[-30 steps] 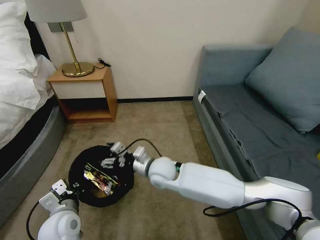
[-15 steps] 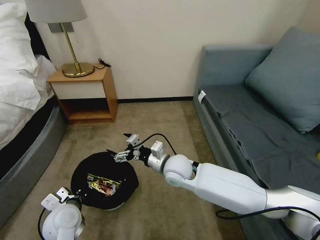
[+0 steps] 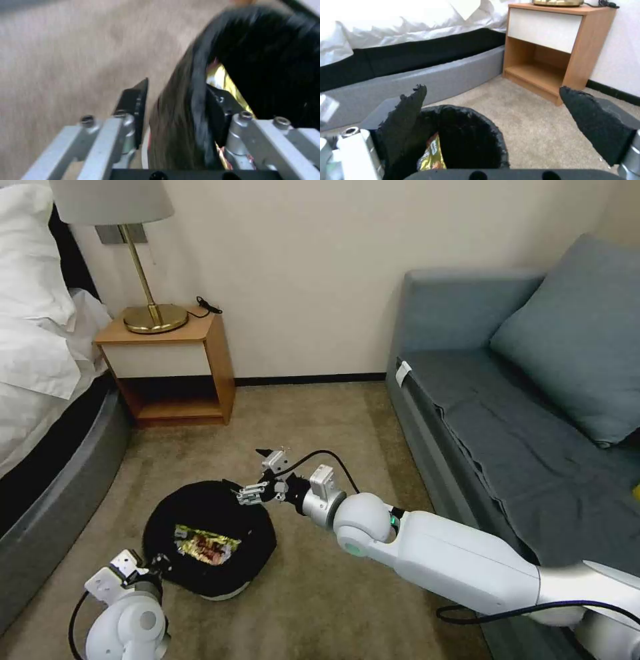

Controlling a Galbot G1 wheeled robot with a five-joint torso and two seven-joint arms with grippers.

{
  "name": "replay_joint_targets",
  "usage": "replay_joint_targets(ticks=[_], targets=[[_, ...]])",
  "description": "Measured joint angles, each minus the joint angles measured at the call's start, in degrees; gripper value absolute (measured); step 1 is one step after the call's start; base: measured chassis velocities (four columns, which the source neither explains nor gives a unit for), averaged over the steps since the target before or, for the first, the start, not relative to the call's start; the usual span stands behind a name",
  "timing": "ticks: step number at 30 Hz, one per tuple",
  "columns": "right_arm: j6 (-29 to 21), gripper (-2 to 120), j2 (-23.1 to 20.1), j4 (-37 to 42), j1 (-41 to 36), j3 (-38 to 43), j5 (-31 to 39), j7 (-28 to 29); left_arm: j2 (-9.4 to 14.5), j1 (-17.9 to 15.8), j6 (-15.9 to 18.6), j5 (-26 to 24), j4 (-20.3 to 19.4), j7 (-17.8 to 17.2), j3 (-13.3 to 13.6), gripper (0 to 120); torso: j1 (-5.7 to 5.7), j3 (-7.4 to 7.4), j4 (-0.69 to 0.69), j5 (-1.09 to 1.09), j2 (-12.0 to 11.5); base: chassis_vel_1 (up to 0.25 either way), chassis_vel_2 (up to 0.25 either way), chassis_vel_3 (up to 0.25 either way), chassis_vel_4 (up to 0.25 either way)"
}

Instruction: Pick up the trash bin, then pick up the garbage on the floor and place it into the trash bin.

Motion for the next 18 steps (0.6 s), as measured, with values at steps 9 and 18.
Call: replay_joint_targets(ticks=[9, 18], targets=[[0.12, 100, -2.26, 2.83, -3.34, 4.83, 1.46, -0.02, 0.23, 2.61, -13.57, 11.98, -1.44, 18.66, -0.85, 86, 0.00, 0.00, 0.01, 0.03, 0.00, 0.000, 0.000, 0.000, 0.000], [1.21, 100, -6.88, 11.48, -13.30, 20.66, -1.00, 5.35, 1.76, 5.59, -20.85, 17.91, -4.10, 32.20, -1.72, 100, 0.00, 0.00, 0.01, 0.04, 0.00, 0.000, 0.000, 0.000, 0.000]])
